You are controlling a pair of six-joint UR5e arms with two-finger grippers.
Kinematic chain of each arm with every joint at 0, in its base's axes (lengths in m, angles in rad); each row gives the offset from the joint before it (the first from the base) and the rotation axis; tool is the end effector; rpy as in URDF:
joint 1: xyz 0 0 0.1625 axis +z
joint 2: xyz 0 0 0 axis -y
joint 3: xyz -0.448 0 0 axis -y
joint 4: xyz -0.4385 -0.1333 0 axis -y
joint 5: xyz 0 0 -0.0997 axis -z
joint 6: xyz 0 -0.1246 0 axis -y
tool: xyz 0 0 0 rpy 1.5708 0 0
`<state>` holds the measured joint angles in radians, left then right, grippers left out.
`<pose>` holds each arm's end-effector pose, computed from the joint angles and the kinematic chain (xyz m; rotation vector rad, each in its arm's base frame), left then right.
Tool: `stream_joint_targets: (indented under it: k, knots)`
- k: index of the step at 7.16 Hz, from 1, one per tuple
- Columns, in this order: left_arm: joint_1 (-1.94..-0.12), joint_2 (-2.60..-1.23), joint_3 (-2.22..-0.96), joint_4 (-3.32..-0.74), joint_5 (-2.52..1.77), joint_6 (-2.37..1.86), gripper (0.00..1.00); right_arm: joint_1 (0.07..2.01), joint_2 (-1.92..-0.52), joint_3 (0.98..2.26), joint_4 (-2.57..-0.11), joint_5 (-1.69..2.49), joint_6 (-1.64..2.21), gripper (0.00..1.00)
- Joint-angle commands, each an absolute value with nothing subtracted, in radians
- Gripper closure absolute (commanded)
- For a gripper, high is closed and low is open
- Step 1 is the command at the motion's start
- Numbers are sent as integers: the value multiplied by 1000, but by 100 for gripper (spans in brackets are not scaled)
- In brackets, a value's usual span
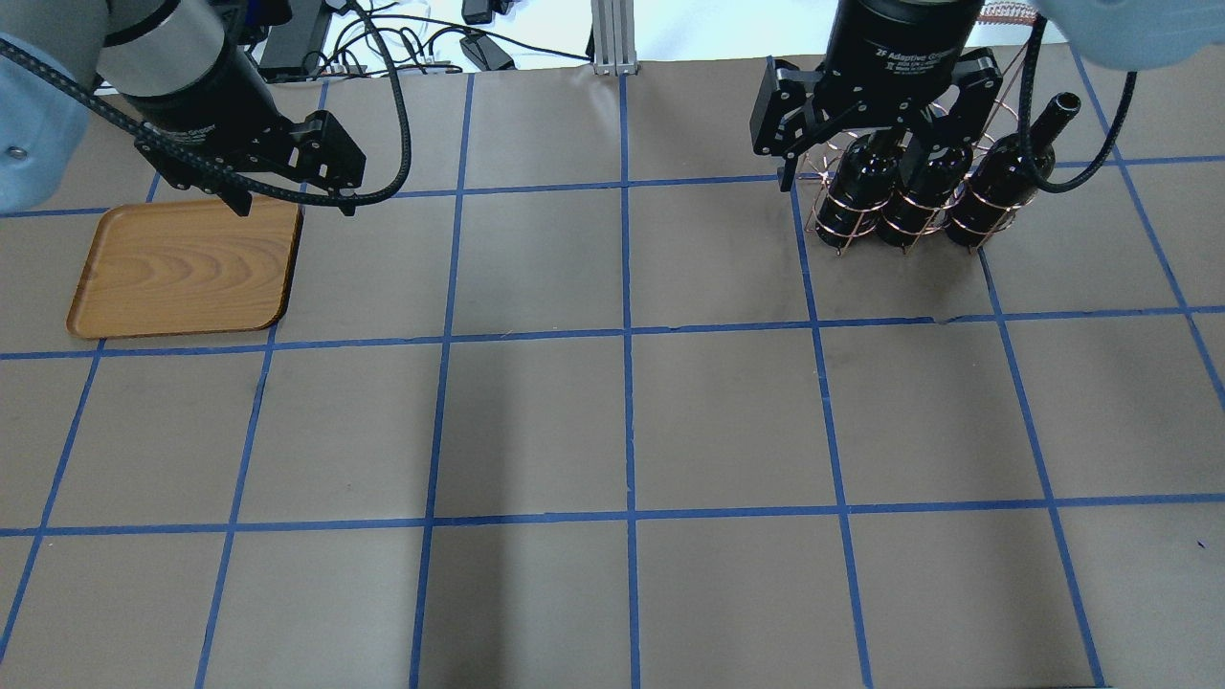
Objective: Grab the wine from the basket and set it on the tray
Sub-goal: 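Lower the right gripper over the wine bottles in the copper rack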
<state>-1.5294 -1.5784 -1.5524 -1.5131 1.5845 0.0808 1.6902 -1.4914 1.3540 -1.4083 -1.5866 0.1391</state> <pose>-0.1087 -0.5548 0.4977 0.0608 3.1214 -0.1055 0.1979 -0.5468 0.5421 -0.0304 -3.1223 -0.0357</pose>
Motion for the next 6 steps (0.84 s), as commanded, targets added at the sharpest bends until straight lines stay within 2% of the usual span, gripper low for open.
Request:
stream_joint_targets:
  k: [1,6]
  knots:
    - [-1529,-1578,-1552,-1513,1580,80,0,1602,-1447,1355,-1445,-1630,30,0]
    - [-1529,-1580,-1552,-1513,1580,77,0,1393,-1289,1350,-1699,-1620,-169,0]
